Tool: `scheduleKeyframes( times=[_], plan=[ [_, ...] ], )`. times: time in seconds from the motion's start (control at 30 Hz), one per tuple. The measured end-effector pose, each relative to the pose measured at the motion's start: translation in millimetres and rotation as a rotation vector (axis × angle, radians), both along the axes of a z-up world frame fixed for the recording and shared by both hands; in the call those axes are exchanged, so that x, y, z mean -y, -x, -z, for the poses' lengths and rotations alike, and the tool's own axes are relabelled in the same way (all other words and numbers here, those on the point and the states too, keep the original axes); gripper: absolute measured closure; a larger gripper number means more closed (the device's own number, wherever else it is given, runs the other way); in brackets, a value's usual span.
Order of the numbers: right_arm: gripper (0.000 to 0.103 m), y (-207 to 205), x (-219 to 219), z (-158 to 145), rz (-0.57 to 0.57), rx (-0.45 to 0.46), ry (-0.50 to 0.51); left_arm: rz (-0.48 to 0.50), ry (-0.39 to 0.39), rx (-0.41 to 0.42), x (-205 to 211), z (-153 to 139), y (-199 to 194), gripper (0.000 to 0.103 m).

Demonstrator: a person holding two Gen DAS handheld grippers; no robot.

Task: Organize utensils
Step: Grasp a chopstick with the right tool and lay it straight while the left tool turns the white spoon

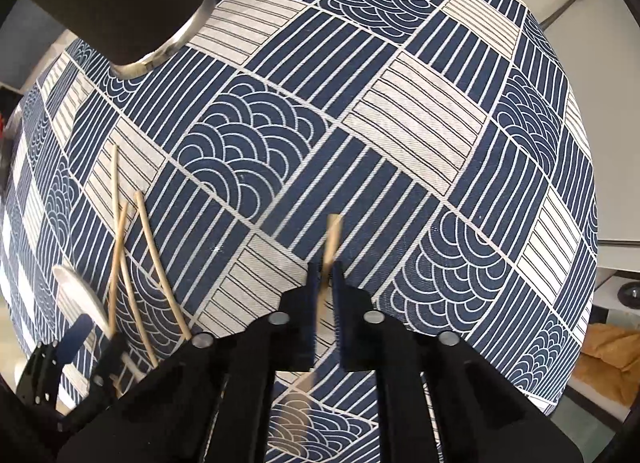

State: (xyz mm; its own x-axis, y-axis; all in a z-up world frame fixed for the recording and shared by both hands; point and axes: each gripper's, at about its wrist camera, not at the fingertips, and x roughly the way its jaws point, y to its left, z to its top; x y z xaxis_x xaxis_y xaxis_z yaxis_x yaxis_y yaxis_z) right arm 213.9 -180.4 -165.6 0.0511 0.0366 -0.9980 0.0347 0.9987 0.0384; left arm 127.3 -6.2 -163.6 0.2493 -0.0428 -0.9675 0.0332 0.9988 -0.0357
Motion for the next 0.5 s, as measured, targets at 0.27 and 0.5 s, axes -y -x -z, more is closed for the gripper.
scheduleKeyframes(
  times=[0.27, 0.5],
  plan=[
    [0.098, -2, 26, -10, -0.014, 0.041, -0.050, -0.029, 0.093, -0.027, -19, -4, 14, 0.091],
    [0.098, -2, 38, -25, -0.043, 0.071, -0.057, -0.039, 0.136, -0.028, -33, -14, 32, 0.093]
  ],
)
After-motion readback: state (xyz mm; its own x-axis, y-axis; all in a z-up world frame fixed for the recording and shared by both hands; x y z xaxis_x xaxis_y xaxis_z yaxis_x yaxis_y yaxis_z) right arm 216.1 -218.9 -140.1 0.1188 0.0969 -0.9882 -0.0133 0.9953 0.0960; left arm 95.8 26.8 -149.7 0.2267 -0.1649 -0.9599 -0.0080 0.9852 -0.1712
